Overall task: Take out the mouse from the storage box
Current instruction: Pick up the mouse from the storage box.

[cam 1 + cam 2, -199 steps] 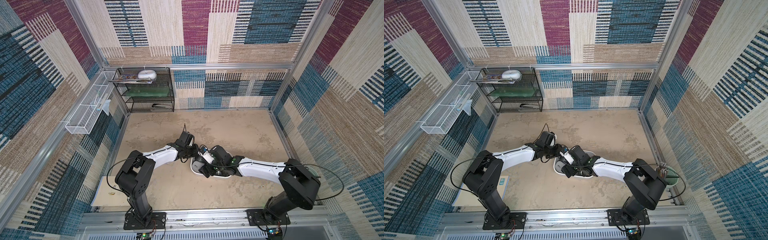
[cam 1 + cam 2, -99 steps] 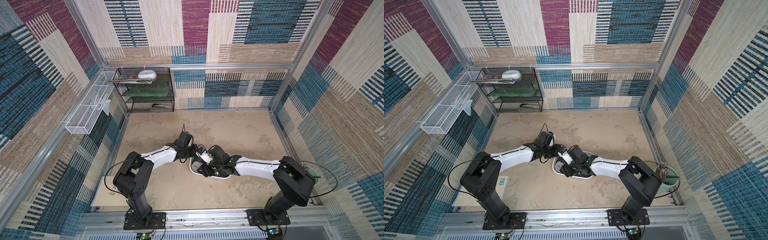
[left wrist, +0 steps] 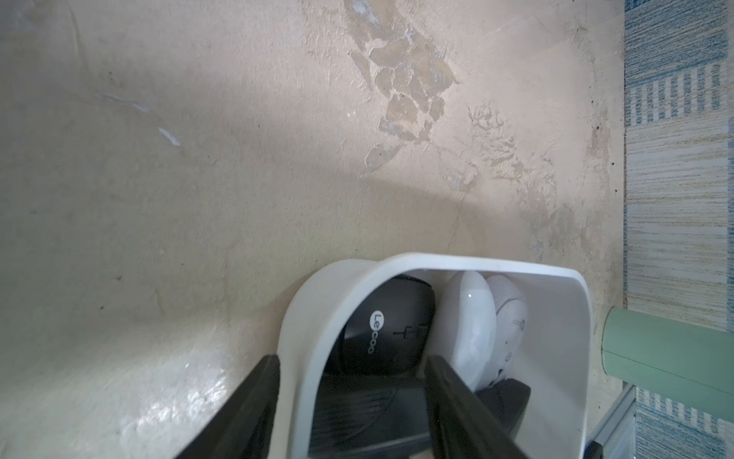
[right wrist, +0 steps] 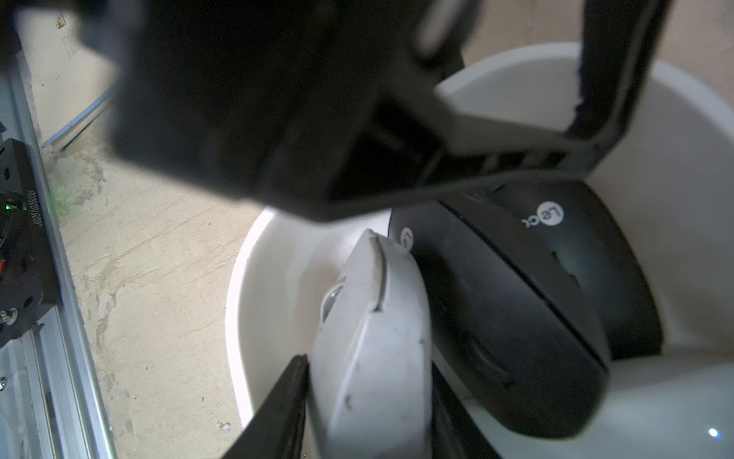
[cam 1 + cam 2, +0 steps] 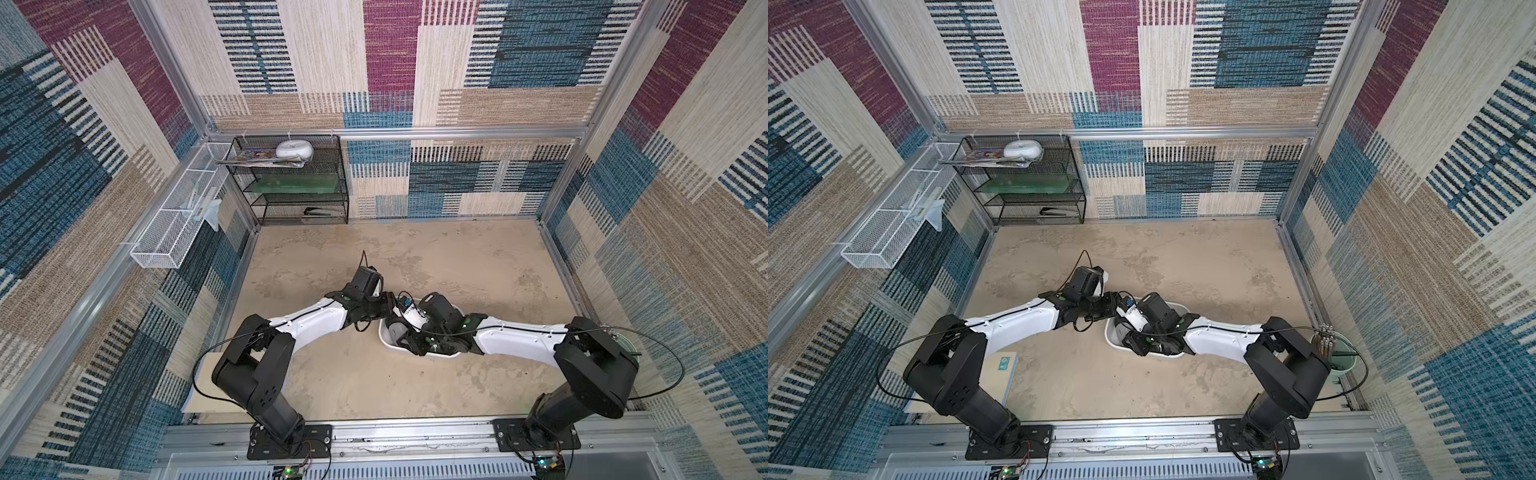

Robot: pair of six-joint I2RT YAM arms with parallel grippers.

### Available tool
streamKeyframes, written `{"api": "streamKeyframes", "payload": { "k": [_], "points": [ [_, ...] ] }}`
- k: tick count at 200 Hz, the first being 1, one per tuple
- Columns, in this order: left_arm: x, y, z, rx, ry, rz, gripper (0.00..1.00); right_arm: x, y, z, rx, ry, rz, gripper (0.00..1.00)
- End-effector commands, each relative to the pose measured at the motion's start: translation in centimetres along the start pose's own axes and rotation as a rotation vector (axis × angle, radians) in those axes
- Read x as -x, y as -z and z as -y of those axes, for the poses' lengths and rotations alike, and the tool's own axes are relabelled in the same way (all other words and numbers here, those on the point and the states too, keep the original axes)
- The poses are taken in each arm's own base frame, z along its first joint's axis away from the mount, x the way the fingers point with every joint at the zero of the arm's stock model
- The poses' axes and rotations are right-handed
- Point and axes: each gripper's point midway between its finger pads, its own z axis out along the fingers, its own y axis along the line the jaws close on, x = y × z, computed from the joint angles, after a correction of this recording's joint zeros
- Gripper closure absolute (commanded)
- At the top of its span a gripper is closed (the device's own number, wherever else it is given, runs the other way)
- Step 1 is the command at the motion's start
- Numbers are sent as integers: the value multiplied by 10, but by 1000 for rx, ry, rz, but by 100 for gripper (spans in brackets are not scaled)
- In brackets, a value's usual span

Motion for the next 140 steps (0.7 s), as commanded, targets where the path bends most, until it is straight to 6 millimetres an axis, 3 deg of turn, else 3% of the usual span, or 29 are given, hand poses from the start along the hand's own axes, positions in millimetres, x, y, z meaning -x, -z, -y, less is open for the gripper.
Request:
{"api": "streamKeyframes", "payload": {
  "k": [1,92,111,140],
  "points": [
    [-2,4,-3,16,-7,3,37,-5,-2,1,-5,-24,-22,60],
    [4,43,-15,75,-55,128,26,27,39,9,-62,-99,114,72],
    [4,53,-18,87,-77,158,25,38,61,14,-88,-133,164,72],
    [1,67,-20,91,-108,189,23,54,107,41,-182,-241,290,71]
  ]
}}
